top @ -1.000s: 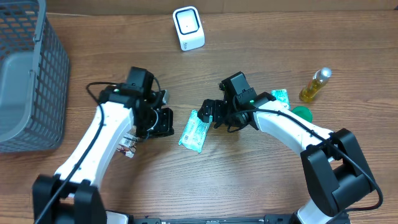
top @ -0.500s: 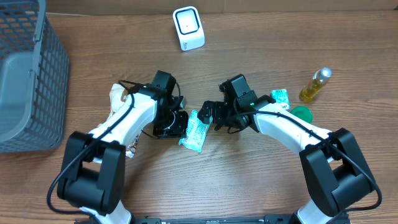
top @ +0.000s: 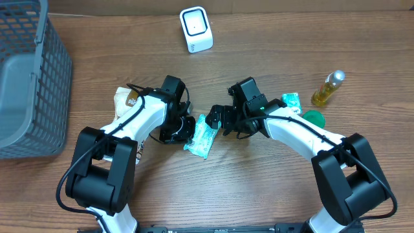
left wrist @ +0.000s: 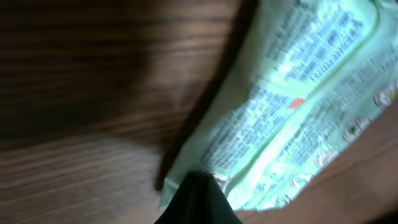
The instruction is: Scan the item barcode
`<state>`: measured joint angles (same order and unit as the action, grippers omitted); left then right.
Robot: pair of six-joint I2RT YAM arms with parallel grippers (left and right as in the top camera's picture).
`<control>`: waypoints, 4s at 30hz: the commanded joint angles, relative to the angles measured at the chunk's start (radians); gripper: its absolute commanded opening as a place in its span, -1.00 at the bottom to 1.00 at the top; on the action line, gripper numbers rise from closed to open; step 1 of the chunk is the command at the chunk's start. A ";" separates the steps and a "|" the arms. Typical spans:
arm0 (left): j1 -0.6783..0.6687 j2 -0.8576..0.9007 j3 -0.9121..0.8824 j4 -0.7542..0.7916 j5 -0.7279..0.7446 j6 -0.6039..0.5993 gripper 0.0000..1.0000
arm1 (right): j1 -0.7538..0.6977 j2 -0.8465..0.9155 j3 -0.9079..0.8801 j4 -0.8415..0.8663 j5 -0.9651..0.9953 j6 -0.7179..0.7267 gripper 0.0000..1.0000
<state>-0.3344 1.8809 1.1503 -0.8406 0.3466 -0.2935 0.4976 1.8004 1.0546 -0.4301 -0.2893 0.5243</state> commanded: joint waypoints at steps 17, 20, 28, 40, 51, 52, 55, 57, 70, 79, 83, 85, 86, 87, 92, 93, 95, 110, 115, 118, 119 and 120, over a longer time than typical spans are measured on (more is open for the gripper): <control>0.020 0.014 0.114 -0.143 -0.029 0.035 -0.92 | -0.002 -0.005 -0.007 0.006 -0.056 -0.002 0.99; 0.020 0.014 0.142 -0.169 0.006 0.063 -0.91 | -0.002 -0.005 -0.007 0.006 -0.056 -0.003 1.00; 0.002 0.016 0.096 -0.167 0.010 0.113 -0.84 | -0.002 -0.005 -0.007 0.003 -0.053 -0.003 1.00; -0.033 0.016 -0.080 0.067 0.008 0.000 -0.74 | -0.003 -0.005 -0.007 0.002 -0.053 -0.006 1.00; -0.032 0.016 -0.083 0.057 -0.045 -0.052 -0.76 | -0.004 -0.005 -0.007 -0.009 -0.150 -0.005 1.00; -0.032 0.016 -0.083 0.057 -0.045 -0.053 -0.76 | -0.004 -0.005 -0.007 -0.009 -0.150 -0.003 1.00; -0.032 0.016 -0.083 0.056 -0.046 -0.055 -0.76 | -0.005 -0.003 -0.007 -0.009 -0.149 -0.002 0.99; -0.032 0.016 -0.083 0.056 -0.046 -0.055 -0.76 | -0.010 0.003 -0.007 -0.008 -0.146 -0.002 0.93; 0.018 -0.011 0.013 -0.027 0.070 0.018 -0.91 | -0.022 0.071 -0.007 0.023 -0.143 -0.035 0.86; 0.018 -0.068 0.071 -0.213 0.069 0.127 -0.66 | -0.022 0.074 -0.007 0.025 -0.142 -0.028 0.79; -0.010 -0.063 0.042 -0.227 0.069 0.137 -0.69 | -0.022 0.074 -0.007 0.026 -0.142 -0.028 0.79; -0.023 -0.062 0.026 -0.221 0.068 0.136 -0.68 | -0.022 0.074 -0.007 0.026 -0.142 -0.028 0.79; -0.028 -0.062 0.018 -0.219 0.063 0.127 -0.67 | -0.022 0.074 -0.007 0.026 -0.142 -0.028 0.79; -0.032 -0.062 0.008 -0.212 0.056 0.114 -0.67 | -0.022 0.074 -0.007 0.025 -0.142 -0.028 0.79; -0.035 -0.061 -0.045 -0.142 0.001 0.060 -0.69 | -0.022 0.074 -0.007 0.025 -0.142 -0.028 0.79; -0.034 -0.061 -0.057 -0.118 0.001 0.060 -0.69 | -0.022 0.074 -0.007 0.025 -0.142 -0.028 0.79; -0.034 -0.061 -0.083 -0.067 0.000 0.046 -0.69 | -0.022 0.074 -0.007 0.025 -0.142 -0.028 0.79; -0.032 -0.061 -0.138 0.069 -0.073 -0.055 -0.67 | -0.022 0.075 -0.007 0.036 -0.259 -0.024 0.70; -0.033 -0.061 -0.138 0.068 -0.073 -0.055 -0.67 | -0.022 0.076 -0.008 0.053 -0.259 0.009 0.52; -0.033 -0.061 -0.138 0.068 -0.073 -0.055 -0.66 | -0.022 0.076 -0.008 0.063 -0.253 0.029 0.47; -0.033 -0.061 -0.138 0.067 -0.073 -0.055 -0.66 | -0.022 0.076 -0.008 0.067 -0.251 0.029 0.44; -0.033 -0.061 -0.138 0.067 -0.073 -0.055 -0.66 | -0.022 0.076 -0.008 0.067 -0.247 0.029 0.40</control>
<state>-0.3668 1.8278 1.0271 -0.7795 0.3363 -0.3351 0.4774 1.8725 1.0542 -0.3729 -0.5320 0.5346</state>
